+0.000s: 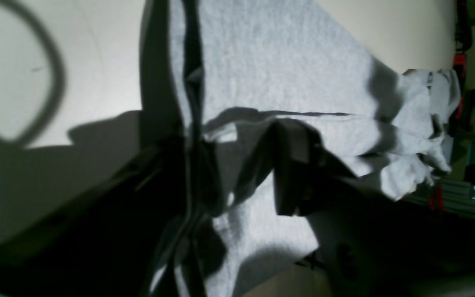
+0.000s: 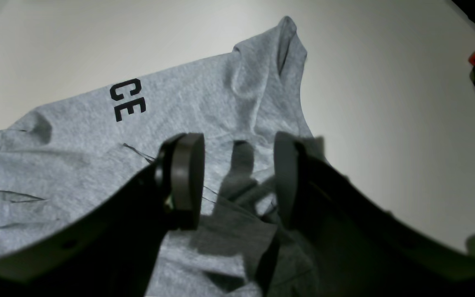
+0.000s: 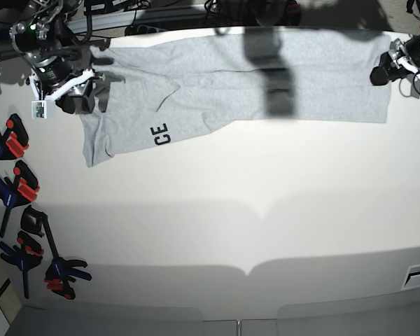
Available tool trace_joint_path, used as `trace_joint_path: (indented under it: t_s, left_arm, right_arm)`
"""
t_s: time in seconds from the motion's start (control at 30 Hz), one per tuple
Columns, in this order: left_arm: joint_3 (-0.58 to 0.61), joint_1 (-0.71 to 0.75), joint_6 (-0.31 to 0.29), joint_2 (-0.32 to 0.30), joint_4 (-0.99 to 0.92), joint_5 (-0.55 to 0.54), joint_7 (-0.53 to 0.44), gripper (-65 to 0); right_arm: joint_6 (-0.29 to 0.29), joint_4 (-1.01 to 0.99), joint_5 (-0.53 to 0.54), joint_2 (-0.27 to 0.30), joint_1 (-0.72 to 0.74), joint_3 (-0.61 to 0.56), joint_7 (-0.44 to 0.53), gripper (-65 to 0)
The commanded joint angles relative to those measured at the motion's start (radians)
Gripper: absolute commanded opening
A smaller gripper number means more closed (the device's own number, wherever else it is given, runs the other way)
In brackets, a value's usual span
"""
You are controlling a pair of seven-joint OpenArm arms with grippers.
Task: Fold the T-shirt properly
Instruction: 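Grasp the folded shirt edges with both grippers, then fold the shirt end with the left gripper toward the right gripper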
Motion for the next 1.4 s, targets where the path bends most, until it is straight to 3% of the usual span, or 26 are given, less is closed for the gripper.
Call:
trace_joint_path:
  t_s: [0.0, 0.13, 0.27, 0.47, 0.6, 0.8, 1.0, 1.1, 1.23, 1.37]
  left_arm:
    - [0.004, 0.011, 0.011, -0.006, -0.001, 0.063, 0.041, -41.6]
    - [0.003, 0.011, 0.006, -0.007, -0.001, 0.064, 0.005, -48.8]
    - [0.003, 0.01, 0.007, -0.018, 0.004, 0.063, -0.085, -65.0]
    - [0.002, 0.011, 0.007, -0.072, 0.108, 0.073, -0.072, -65.0]
    - [0.002, 0.01, 0.025, -0.076, 0.248, 0.183, -0.093, -65.0]
    - [0.002, 0.011, 0.251, -0.076, 0.454, 0.488, -0.216, -65.0]
    - [0.002, 0.011, 0.433, -0.076, 0.602, 0.727, -0.248, -65.0]
    - [0.002, 0.011, 0.455, -0.067, 0.645, 0.744, -0.236, -65.0]
    - [0.002, 0.011, 0.454, -0.01, 0.675, 0.694, -0.227, -65.0]
    - [0.002, 0.011, 0.417, 0.082, 0.713, 0.599, -0.113, -65.0]
  right_arm:
    - [0.008, 0.018, 0.015, 0.014, 0.002, 0.005, 0.02, -38.9]
    - [0.008, 0.018, 0.015, 0.013, 0.002, 0.005, 0.02, -38.9]
    - [0.008, 0.018, 0.014, 0.014, 0.002, 0.005, 0.019, -38.9]
    - [0.008, 0.022, 0.024, 0.014, 0.003, 0.005, 0.019, -38.9]
    - [0.008, 0.039, 0.063, 0.014, 0.003, 0.005, 0.019, -38.9]
    - [0.008, 0.093, 0.063, 0.014, 0.003, 0.005, 0.019, -38.9]
    - [0.008, 0.127, 0.063, 0.014, 0.003, 0.005, 0.019, -38.9]
    - [0.008, 0.132, 0.063, 0.013, 0.003, 0.005, 0.019, -38.9]
    - [0.008, 0.132, 0.063, 0.013, 0.003, 0.005, 0.019, -38.9]
    - [0.008, 0.132, 0.063, 0.013, 0.003, 0.005, 0.02, -38.9]
